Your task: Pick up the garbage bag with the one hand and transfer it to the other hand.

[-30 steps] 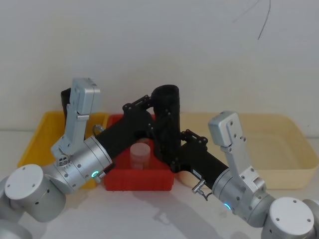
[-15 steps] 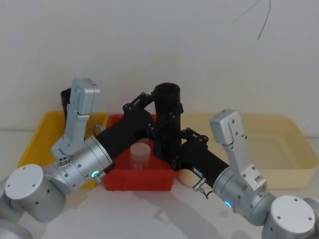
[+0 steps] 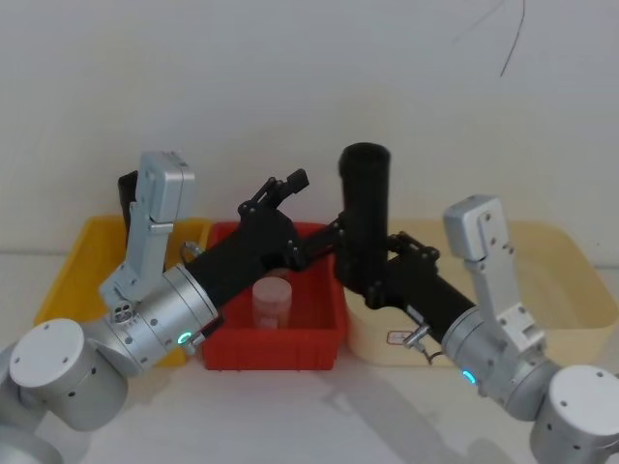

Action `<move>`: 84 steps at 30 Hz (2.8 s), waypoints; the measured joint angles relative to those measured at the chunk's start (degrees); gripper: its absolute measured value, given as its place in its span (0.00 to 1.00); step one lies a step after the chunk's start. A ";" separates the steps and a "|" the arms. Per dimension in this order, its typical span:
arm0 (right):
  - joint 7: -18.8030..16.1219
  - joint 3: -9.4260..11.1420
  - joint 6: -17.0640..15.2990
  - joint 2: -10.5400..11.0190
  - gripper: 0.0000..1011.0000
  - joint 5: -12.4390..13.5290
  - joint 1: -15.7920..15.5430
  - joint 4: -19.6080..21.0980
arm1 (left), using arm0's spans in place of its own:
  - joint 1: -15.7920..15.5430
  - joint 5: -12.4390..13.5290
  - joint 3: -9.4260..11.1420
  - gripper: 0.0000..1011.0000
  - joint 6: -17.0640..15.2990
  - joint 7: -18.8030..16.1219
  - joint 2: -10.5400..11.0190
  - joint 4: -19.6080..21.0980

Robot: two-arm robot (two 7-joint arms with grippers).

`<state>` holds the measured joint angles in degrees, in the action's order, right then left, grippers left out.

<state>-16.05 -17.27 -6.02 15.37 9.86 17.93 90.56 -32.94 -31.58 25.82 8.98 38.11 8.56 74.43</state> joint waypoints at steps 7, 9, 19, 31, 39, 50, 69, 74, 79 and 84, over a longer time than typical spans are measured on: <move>1.58 2.99 -0.70 0.17 0.50 0.22 1.71 -3.11 | 0.00 0.00 0.00 0.99 0.00 0.00 0.00 0.00; 1.75 3.26 -0.82 0.18 0.50 0.23 1.90 -3.42 | 0.00 0.00 0.00 0.99 0.00 0.00 0.00 0.00; 4.72 7.24 -2.75 0.38 0.50 0.13 5.31 -10.20 | 0.00 0.00 0.00 0.99 0.00 0.00 0.00 0.00; 7.02 10.48 -3.37 0.29 0.50 0.00 8.13 -16.83 | 0.00 0.00 0.00 0.99 0.00 0.00 0.00 0.00; 7.74 11.90 -3.33 0.14 0.58 -0.17 8.94 -19.14 | 0.00 0.00 0.00 0.99 0.00 0.00 0.00 0.00; 7.58 13.04 -2.98 -0.22 0.91 -0.15 8.30 -18.73 | 0.00 0.00 0.00 0.99 0.00 0.00 0.00 0.00; 3.93 11.80 -2.50 -1.30 0.99 1.50 3.95 -9.45 | 1.09 0.93 -1.43 0.99 1.38 -3.83 0.99 1.18; 2.83 10.75 -2.27 -1.60 0.99 2.11 2.94 -6.47 | 1.96 1.80 -2.65 0.99 2.15 -6.43 1.89 2.16; 1.89 9.93 -2.01 -1.80 0.99 2.58 2.46 -4.56 | 2.91 2.66 -4.01 0.99 2.79 -8.71 2.69 3.10; 0.72 8.62 -1.79 -1.98 0.99 3.08 2.26 -2.90 | 4.14 3.75 -5.86 0.99 3.45 -11.43 3.71 4.27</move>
<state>-15.33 -8.65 -7.82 13.40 12.94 20.19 87.66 -28.80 -27.83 19.96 12.43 26.68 12.27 78.70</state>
